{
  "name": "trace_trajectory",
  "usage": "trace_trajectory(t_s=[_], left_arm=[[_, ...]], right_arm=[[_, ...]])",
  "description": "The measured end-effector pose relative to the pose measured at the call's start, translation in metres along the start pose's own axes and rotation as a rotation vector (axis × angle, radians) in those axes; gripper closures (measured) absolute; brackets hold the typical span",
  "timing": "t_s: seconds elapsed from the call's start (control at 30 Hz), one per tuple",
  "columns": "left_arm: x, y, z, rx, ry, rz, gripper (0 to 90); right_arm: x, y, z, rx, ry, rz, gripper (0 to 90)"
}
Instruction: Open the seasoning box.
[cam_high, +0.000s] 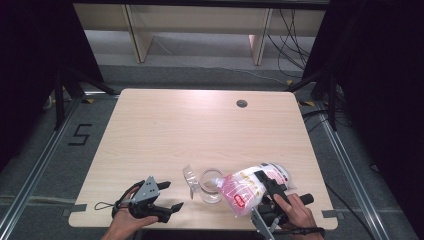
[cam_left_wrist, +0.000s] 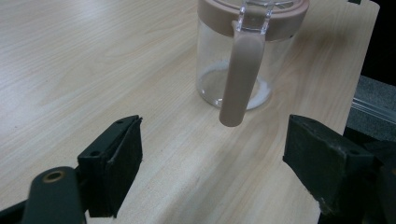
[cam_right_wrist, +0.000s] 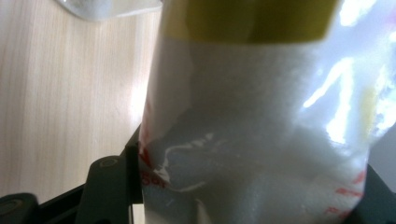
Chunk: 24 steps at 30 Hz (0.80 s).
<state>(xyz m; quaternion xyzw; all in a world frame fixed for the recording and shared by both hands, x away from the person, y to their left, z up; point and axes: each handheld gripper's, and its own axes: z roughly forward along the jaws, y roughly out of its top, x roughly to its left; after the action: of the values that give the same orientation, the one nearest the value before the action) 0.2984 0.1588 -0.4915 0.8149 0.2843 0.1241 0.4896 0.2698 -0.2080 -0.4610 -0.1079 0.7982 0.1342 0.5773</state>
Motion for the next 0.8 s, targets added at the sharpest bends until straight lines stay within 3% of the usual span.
trace_trajectory(t_s=[0.07, 0.1, 0.17, 0.37, 0.53, 0.57, 0.6, 0.7, 0.73, 0.77, 0.8], left_arm=[[0.0000, -0.0001, 0.0000, 0.000, -0.001, -0.001, 19.1], [-0.0002, -0.0002, -0.0001, 0.003, -0.004, -0.004, 19.0], [-0.0004, -0.0004, 0.0001, 0.004, -0.004, -0.008, 19.1], [-0.0010, -0.0004, 0.0003, 0.008, -0.001, -0.013, 19.1], [-0.0002, -0.0009, 0.0010, 0.006, -0.007, -0.006, 19.0], [-0.0009, -0.0009, 0.0010, 0.008, -0.004, -0.012, 19.1], [-0.0012, -0.0009, 0.0009, 0.010, -0.003, -0.013, 19.1], [-0.0008, -0.0012, 0.0012, 0.003, -0.007, -0.014, 19.1], [-0.0009, -0.0007, 0.0001, 0.012, 0.000, -0.013, 19.1], [-0.0005, -0.0006, 0.0000, 0.010, 0.000, -0.008, 19.1], [-0.0008, -0.0008, -0.0002, 0.011, 0.000, -0.013, 19.1]], right_arm=[[-0.0034, 0.0023, -0.0010, 0.009, -0.006, -0.067, 41.5], [0.0000, 0.0014, -0.0003, 0.016, -0.008, -0.047, 41.6], [-0.0025, 0.0021, 0.0003, 0.019, -0.008, -0.103, 41.7], [-0.0047, 0.0015, -0.0012, 0.041, -0.013, -0.133, 42.0], [-0.0074, 0.0013, 0.0005, 0.041, -0.033, -0.192, 42.2], [-0.0058, 0.0016, -0.0011, 0.069, -0.019, -0.174, 42.3], [-0.0050, 0.0013, 0.0004, 0.057, -0.029, -0.166, 42.3], [-0.0071, 0.0031, 0.0010, 0.031, -0.048, -0.197, 42.4], [-0.0055, 0.0036, -0.0012, 0.071, -0.021, -0.172, 42.4], [-0.0056, 0.0034, 0.0015, 0.034, -0.040, -0.177, 42.5], [-0.0058, 0.0045, 0.0010, 0.059, -0.021, -0.186, 42.6]])
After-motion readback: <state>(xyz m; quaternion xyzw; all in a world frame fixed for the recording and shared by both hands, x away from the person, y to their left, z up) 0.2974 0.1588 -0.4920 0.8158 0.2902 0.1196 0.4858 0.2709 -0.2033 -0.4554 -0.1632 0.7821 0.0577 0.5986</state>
